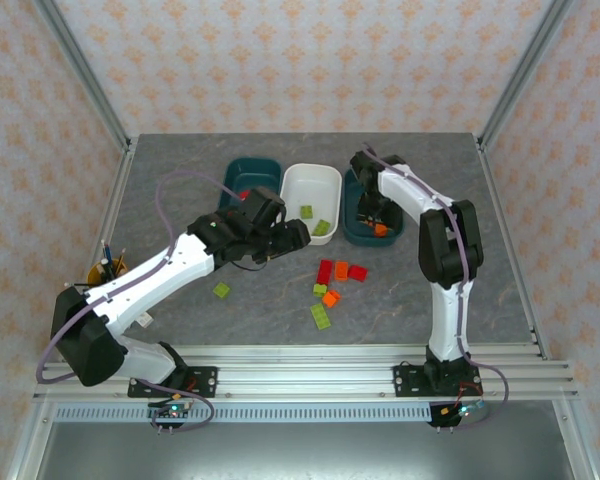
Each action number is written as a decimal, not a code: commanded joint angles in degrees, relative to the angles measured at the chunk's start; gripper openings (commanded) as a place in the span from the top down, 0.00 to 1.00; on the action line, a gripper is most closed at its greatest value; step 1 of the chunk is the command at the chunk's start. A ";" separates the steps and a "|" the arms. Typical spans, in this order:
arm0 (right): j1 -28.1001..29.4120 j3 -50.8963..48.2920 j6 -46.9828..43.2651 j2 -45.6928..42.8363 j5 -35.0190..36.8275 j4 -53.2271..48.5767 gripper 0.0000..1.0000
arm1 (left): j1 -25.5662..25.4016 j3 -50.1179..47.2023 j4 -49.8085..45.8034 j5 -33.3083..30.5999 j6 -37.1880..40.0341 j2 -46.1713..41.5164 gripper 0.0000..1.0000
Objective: Sort the legos into containers by color
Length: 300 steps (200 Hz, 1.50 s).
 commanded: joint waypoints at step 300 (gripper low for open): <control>6.75 -53.31 5.90 -69.76 -21.48 14.86 0.40 | -9.07 27.71 -16.23 -5.69 24.71 44.39 0.52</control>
